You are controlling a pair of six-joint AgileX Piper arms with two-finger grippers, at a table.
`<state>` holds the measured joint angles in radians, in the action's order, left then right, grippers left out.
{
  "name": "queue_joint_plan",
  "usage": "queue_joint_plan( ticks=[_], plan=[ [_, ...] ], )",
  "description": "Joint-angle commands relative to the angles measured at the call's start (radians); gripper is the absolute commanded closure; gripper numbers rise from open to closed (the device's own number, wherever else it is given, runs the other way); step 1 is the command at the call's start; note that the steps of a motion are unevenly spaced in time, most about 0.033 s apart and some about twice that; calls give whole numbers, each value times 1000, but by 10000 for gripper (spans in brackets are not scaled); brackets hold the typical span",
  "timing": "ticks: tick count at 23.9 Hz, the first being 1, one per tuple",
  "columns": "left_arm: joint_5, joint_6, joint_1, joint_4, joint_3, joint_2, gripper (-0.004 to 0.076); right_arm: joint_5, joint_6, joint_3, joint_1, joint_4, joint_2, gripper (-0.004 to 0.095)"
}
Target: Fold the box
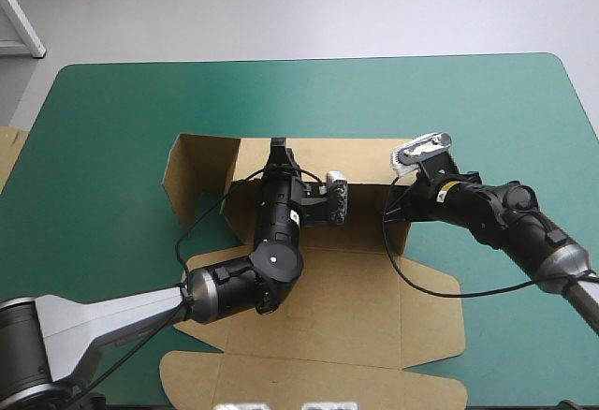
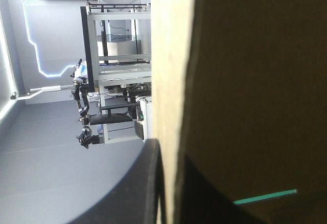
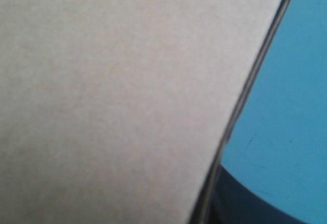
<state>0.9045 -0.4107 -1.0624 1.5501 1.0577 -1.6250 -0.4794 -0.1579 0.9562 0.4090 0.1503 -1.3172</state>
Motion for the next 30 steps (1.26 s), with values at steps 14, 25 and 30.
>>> queue_joint_plan(
  ticks=[14,25,30],
  plan=[
    [-61,-14,-6,-41,14,20,734,-38,-12,-55,6,92,62,401],
    [-63,-14,-6,-50,14,20,734,196,125,-181,94,18,46,401],
    [-65,-14,-6,-50,14,20,733,243,147,-181,94,-4,-29,436]
  ],
)
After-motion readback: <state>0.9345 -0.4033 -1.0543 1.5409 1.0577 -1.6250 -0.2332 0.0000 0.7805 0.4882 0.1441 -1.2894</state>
